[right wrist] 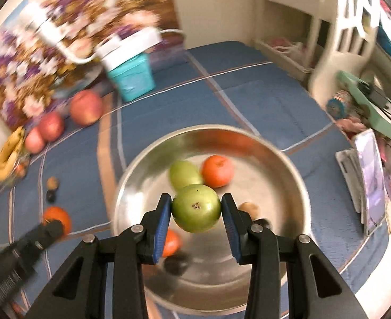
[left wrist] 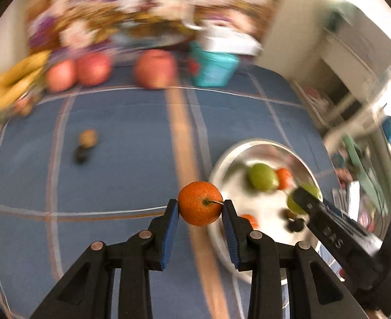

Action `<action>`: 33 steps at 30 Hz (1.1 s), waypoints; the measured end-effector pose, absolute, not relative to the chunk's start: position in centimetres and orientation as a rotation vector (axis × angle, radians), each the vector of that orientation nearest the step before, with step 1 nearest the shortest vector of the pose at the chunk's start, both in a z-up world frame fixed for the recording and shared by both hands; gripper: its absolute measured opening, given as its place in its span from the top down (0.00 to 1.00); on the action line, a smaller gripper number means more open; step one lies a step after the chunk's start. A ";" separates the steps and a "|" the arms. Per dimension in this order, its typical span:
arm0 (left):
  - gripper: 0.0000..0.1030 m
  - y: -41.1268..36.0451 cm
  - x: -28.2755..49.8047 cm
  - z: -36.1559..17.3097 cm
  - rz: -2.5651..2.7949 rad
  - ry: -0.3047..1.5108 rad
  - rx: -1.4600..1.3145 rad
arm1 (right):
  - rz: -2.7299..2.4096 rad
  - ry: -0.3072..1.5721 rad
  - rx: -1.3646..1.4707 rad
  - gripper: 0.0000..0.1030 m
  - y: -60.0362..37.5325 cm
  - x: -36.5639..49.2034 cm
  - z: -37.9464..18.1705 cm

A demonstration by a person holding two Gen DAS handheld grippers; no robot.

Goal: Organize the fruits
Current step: 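Carry the pear and tangerine to the steel plate and open both tools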

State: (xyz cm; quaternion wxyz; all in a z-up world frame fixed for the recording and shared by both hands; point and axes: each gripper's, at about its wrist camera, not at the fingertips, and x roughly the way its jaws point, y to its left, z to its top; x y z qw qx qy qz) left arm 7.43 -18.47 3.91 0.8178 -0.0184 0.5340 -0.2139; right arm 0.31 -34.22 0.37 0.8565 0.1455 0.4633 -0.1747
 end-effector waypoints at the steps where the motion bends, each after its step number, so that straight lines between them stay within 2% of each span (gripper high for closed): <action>1: 0.66 -19.4 7.3 3.7 -0.472 1.134 -0.020 | -0.376 0.968 0.315 0.61 -34.7 0.1 0.3; 13: 0.62 -22.8 7.4 1.6 -0.537 1.140 0.035 | -0.408 0.991 0.362 0.60 -37.0 0.2 -0.7; 15: 0.50 -22.7 7.4 1.6 -0.534 1.146 0.023 | -0.412 0.985 0.364 0.60 -37.0 0.3 -0.6; 16: 0.49 -22.6 7.4 1.6 -0.534 1.146 0.015 | -0.412 0.979 0.362 0.60 -37.1 0.3 -0.5; 21: 0.49 -22.2 7.2 2.0 -0.531 1.148 0.015 | -0.404 0.965 0.345 0.60 -36.7 0.2 0.4; 28: 0.49 -18.4 8.3 0.9 -0.372 1.250 -0.052 | -0.375 0.984 0.318 0.60 -35.7 0.3 0.3; 31: 0.48 -15.9 9.1 0.3 -0.284 1.287 -0.119 | -0.363 1.012 0.299 0.56 -34.9 0.5 -0.2; 33: 0.45 -14.3 9.5 0.3 -0.236 1.293 -0.148 | -0.349 1.030 0.278 0.48 -34.2 0.7 -0.6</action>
